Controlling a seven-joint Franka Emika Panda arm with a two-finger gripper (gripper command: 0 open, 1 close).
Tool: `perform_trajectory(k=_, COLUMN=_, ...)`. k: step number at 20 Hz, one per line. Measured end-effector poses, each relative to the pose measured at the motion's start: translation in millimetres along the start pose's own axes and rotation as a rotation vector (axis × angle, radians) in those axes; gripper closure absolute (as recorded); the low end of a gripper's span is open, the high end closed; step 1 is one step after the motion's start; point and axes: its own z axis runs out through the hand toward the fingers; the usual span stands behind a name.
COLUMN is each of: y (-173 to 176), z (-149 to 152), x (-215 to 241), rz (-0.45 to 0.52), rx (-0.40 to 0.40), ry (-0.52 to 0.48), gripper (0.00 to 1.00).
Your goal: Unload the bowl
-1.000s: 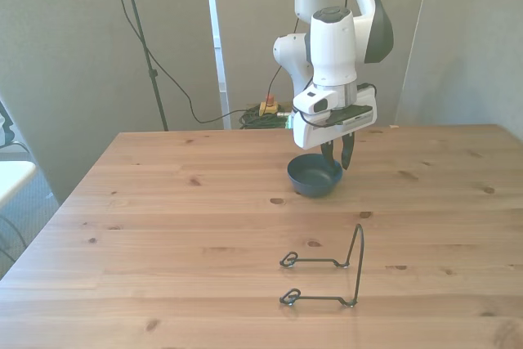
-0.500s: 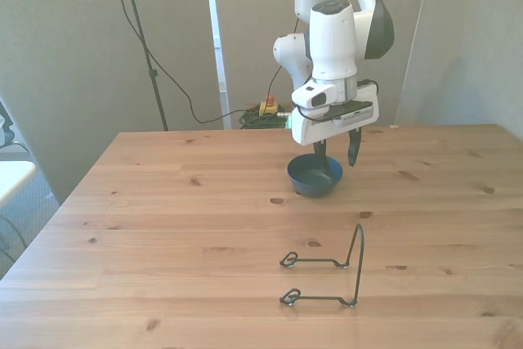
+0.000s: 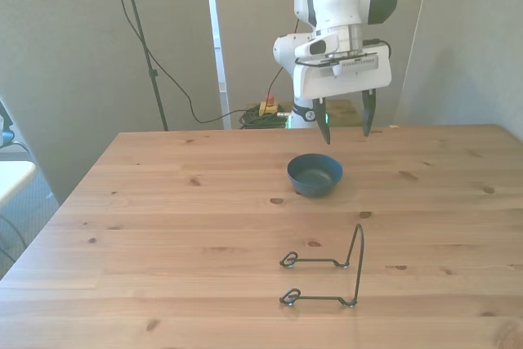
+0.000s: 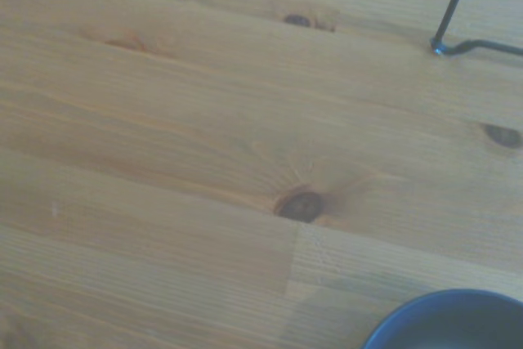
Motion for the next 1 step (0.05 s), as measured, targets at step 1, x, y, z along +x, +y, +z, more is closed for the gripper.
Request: perform_trajectory(k=1, y=-4.1, z=-6.5, x=-3.0, rz=-0.002, rx=0.005, ry=0.005, gripper=0.0)
